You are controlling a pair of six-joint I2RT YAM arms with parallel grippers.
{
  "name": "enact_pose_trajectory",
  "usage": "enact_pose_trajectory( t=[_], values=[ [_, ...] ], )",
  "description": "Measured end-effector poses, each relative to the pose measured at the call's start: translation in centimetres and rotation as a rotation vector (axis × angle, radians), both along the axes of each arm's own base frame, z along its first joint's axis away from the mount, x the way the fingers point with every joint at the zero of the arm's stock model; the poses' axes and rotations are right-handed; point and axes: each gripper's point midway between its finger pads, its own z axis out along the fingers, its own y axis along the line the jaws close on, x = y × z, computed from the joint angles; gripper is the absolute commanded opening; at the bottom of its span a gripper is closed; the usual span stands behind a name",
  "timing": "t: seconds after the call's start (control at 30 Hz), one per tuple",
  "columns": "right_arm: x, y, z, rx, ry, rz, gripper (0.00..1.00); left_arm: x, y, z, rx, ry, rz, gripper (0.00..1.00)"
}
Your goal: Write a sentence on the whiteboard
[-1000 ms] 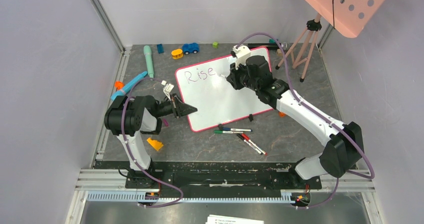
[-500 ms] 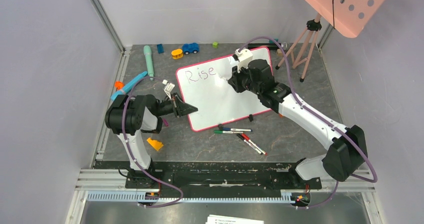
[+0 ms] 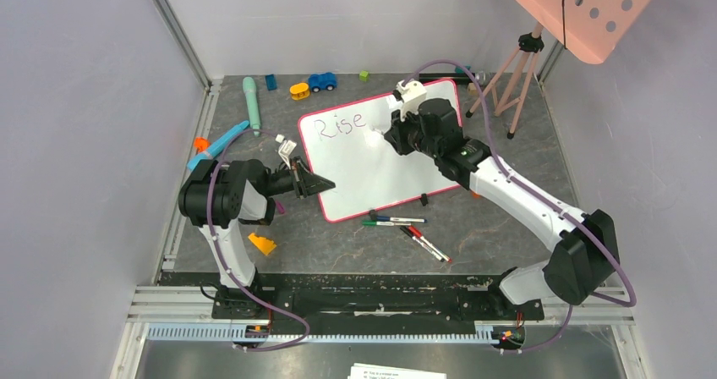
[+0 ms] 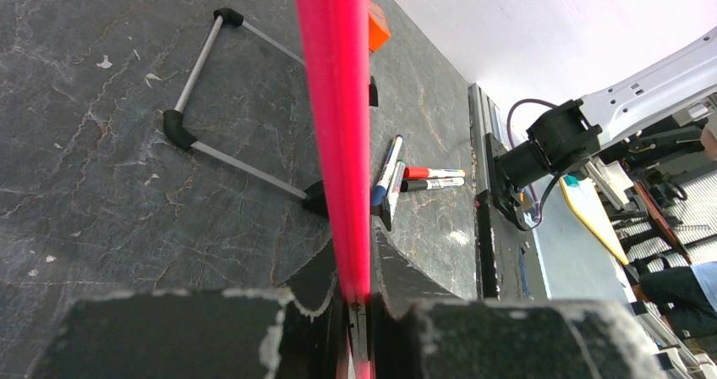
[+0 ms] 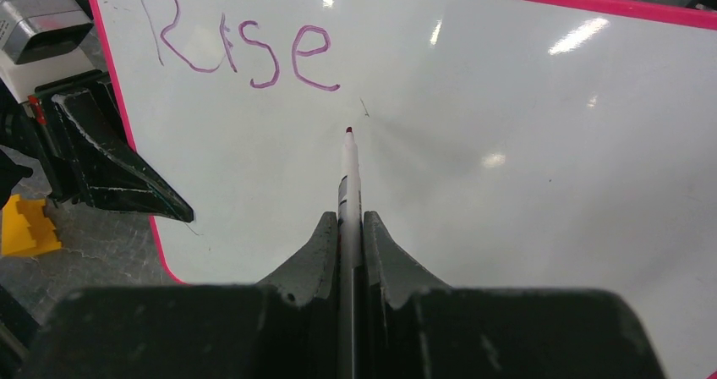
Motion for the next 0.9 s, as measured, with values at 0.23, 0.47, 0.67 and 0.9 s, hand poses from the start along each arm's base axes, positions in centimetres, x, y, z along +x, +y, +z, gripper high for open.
enact_pose_trajectory(
  t=[0.23,0.47,0.67,0.9],
  values=[
    [0.6,0.4,-0.1,-0.003,0.004,0.000,0.00,0.0,0.0,0.0,0.000,0.000,-0.001,0.06],
    [1.3,0.8,0.2,-0.002,-0.002,-0.007,0.00,0.0,0.0,0.0,0.000,0.000,-0.001,0.06],
    [2.0,1.0,0.7,0.000,-0.012,-0.017,0.00,0.0,0.0,0.0,0.000,0.000,-0.001,0.06],
    [2.5,0.9,-0.3,-0.022,0.005,-0.035,0.00,0.0,0.0,0.0,0.000,0.003,0.000,0.06]
  ],
)
